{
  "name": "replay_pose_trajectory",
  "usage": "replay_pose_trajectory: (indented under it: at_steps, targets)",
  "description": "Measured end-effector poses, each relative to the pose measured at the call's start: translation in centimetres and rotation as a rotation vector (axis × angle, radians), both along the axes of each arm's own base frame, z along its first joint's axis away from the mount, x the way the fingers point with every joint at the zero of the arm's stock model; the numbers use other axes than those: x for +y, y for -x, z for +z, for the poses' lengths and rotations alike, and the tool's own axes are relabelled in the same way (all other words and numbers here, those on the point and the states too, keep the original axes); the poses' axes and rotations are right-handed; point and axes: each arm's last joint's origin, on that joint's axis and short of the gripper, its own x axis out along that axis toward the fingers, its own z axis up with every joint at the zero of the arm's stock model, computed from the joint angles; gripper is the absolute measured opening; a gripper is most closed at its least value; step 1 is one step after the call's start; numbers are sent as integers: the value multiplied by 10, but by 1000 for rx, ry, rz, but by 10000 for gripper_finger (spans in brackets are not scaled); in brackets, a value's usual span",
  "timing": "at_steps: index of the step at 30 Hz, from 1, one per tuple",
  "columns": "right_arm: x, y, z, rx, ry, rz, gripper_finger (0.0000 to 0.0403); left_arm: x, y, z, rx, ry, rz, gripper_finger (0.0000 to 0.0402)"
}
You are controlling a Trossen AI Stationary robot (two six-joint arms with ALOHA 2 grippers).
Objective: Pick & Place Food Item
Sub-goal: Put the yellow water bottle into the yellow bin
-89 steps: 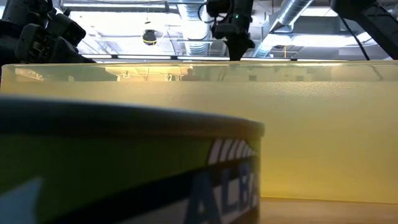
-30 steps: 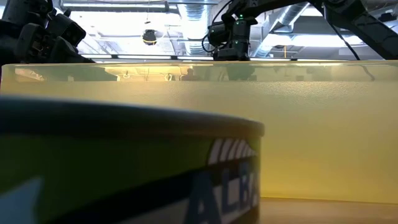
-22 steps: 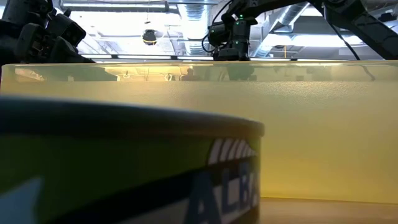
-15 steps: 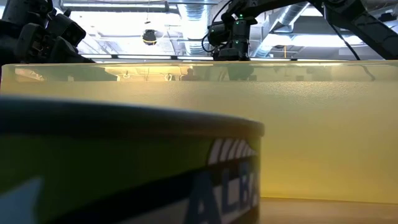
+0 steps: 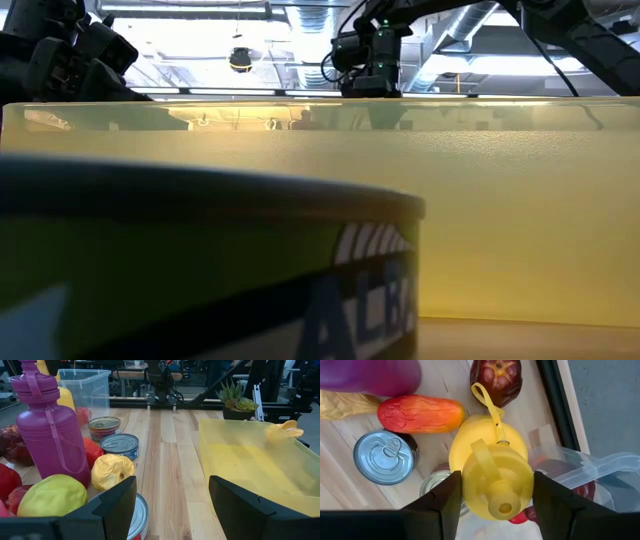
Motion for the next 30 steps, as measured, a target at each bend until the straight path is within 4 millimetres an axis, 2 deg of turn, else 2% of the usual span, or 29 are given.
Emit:
replay_pose_trajectory:
  at_steps: [8, 17, 24, 30]
  targets:
    - [17, -5, 2, 50, 42, 31, 188, 0, 0, 0, 0, 0, 0, 245]
    - [40, -16, 29, -48, 93, 85, 188, 0, 0, 0, 0, 0, 0, 245]
    - [56, -13, 43, -83, 100, 78, 188, 0, 0, 0, 0, 0, 0, 245]
    - [81, -15, 53, -118, 103, 111, 188, 0, 0, 0, 5, 0, 1, 245]
